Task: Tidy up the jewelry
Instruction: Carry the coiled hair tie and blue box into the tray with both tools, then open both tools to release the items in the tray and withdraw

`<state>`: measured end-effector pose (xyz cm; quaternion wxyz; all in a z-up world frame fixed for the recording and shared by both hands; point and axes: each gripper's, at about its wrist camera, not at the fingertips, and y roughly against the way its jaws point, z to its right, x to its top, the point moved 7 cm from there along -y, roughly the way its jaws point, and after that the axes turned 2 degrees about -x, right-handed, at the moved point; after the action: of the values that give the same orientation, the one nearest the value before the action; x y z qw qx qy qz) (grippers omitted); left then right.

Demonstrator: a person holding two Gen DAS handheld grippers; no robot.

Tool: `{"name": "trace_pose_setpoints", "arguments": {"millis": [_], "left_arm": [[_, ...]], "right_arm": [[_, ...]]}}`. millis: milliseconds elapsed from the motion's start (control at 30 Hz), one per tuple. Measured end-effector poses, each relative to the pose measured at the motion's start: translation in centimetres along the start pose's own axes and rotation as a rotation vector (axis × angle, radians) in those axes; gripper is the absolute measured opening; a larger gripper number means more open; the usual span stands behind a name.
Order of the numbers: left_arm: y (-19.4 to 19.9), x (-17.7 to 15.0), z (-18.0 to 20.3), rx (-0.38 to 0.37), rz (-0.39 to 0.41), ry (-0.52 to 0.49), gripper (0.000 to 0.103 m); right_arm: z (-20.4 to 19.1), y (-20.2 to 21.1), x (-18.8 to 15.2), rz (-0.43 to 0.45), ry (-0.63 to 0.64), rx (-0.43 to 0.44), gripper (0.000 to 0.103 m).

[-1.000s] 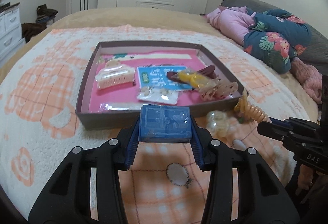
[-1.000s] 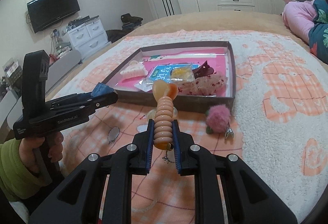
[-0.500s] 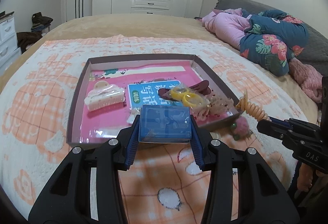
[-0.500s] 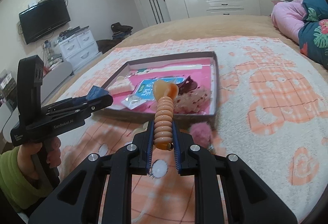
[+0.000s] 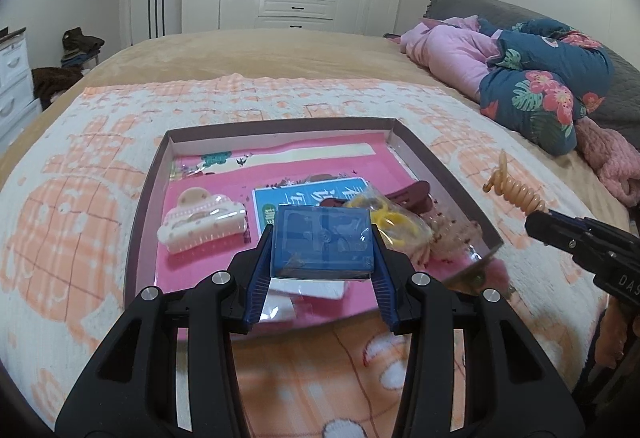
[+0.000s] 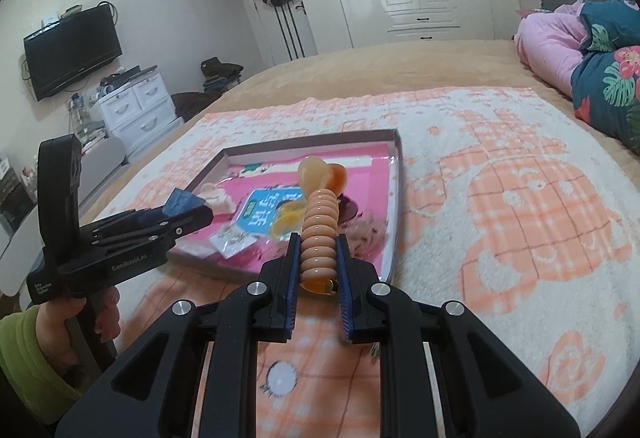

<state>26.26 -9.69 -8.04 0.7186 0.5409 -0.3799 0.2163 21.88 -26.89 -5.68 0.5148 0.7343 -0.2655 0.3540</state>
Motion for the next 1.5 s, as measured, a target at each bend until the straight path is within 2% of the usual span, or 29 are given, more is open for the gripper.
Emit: {"name": "trace_pose_setpoints", "arguments": {"millis": [467, 867, 1067, 1167, 1300, 1500], "left_arm": [[-3.5, 1.7, -1.4, 0.008, -0.014, 0.029, 0.036], [-5.3, 1.2, -1.6, -0.005, -0.048, 0.034, 0.036], [-5.8, 0.8, -1.7, -0.006, -0.061, 0.036, 0.036], [-5.7, 0.7, -1.8, -0.004, -0.063, 0.040, 0.036], [-5.5, 0.6, -1.7, -0.002, -0.062, 0.040, 0.036], [-5.2, 0.6, -1.5, -0.002, -0.055, 0.038, 0.044]], "right_arm": [[1.9, -4.1, 1.6, -0.027, -0.007, -0.074, 0.017], [2.7, -8.4, 1.5, -0.092, -0.013, -0.127, 0.017], [2.5, -9.1, 0.7, -0.117, -0.013, -0.120, 0.018], [2.6, -8.8, 0.5, -0.120, -0.024, -0.107, 0.021], [2.7, -8.1, 0.4, -0.108, -0.030, -0.110, 0.031], [2.5, -6.2, 0.3, -0.075, -0.025, -0.114, 0.039]]}}
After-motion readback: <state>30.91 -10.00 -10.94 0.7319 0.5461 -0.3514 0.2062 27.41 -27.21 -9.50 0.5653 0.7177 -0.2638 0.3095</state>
